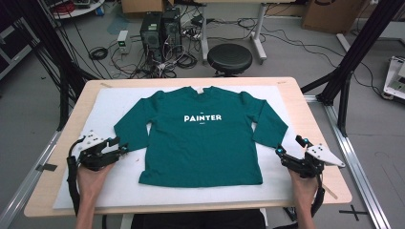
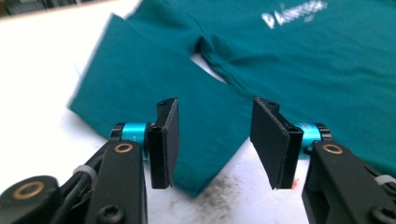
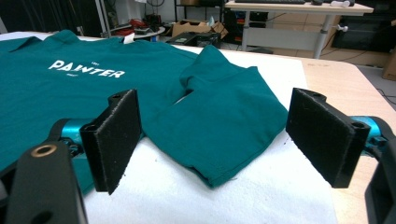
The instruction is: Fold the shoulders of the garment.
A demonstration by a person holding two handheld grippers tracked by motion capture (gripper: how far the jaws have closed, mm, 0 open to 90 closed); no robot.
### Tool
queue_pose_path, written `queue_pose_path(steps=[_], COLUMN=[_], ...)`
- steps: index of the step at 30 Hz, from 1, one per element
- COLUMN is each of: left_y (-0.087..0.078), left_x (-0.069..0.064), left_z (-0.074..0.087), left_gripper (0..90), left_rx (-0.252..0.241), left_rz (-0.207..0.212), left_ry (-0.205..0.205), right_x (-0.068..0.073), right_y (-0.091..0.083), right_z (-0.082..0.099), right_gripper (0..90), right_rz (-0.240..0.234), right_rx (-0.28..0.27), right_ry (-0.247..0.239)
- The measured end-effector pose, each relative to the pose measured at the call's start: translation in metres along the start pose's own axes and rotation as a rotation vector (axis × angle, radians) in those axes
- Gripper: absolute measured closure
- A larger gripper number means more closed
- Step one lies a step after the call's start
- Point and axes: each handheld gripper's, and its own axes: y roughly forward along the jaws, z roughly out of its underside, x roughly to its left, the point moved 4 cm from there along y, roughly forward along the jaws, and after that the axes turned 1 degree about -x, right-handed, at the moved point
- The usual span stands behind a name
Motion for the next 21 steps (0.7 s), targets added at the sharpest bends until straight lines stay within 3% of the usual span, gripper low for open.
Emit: queue_pose_path(steps=[8, 17, 20, 21], left_y=[0.022, 0.026, 0.027, 0.029], left_x=[-0.008, -0.004, -0.006, -0.009], left_z=[0.005, 0.008, 0.008, 0.009], left_gripper=[55.6, 57.5, 58.6, 61.1], left_rx=[0.115, 0.14, 0.154, 0.173], left_rz=[0.016, 0.008, 0.007, -0.001], left_ry=[0.034, 0.012, 0.031, 0.054], right_x=[0.0, 0.0, 0.0, 0.001], right_y=[0.0, 0.001, 0.002, 0.002], right_z=[0.0, 0.0, 0.0, 0.0], right_gripper=[18.6, 18.6, 18.7, 18.7], right_rz=[0.006, 0.007, 0.013, 0.014], right_rx=[0.004, 0.012, 0.015, 0.016], right_ry=[0.001, -0.001, -0.006, -0.005])
